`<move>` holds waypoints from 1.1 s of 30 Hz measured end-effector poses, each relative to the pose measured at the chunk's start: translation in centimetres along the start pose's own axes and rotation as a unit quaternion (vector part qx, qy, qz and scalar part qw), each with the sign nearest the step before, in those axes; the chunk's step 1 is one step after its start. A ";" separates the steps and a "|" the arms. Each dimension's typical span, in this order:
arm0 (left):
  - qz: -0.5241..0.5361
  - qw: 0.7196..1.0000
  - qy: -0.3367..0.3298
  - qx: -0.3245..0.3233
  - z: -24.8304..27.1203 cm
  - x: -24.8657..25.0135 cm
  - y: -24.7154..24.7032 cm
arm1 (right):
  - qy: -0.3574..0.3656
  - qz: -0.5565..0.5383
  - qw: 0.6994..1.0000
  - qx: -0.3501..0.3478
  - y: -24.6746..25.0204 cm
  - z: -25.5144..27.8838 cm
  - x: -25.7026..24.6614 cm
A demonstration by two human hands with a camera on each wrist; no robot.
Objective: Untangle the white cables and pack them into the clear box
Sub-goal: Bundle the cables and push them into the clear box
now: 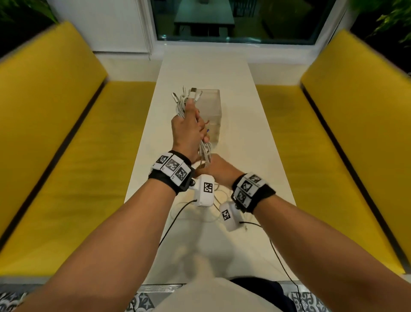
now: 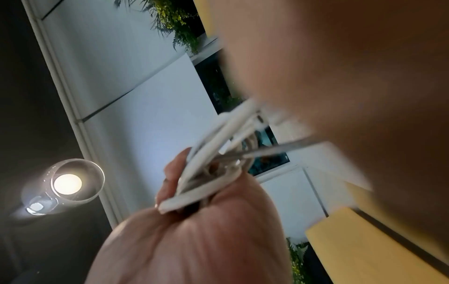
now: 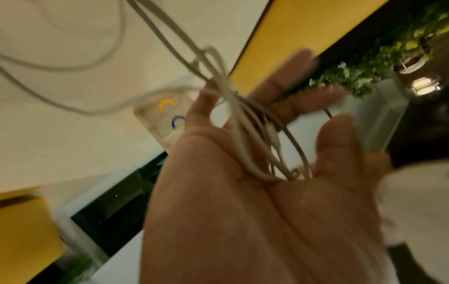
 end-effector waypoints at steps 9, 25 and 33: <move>-0.099 0.995 -0.018 0.006 -0.9 -0.3 4.6 | -0.135 0.014 0.990 0.024 1.7 2.3 5.4; -0.362 0.928 -0.027 -0.086 0.0 -4.6 4.9 | -0.047 0.200 0.976 -0.070 4.7 -0.4 -5.7; -0.313 0.937 0.044 -0.149 0.6 -4.2 4.4 | -0.050 0.176 0.983 -0.026 6.6 -1.0 -6.8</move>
Point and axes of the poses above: each hand's wrist, its own z-axis away from the middle knuckle, its own y-axis out of the back of the hand, x = y × z, the point moved 2 cm from there along -z, towards the middle knuckle, and after that the axes turned 8 degrees about y, right-handed, at the moved point
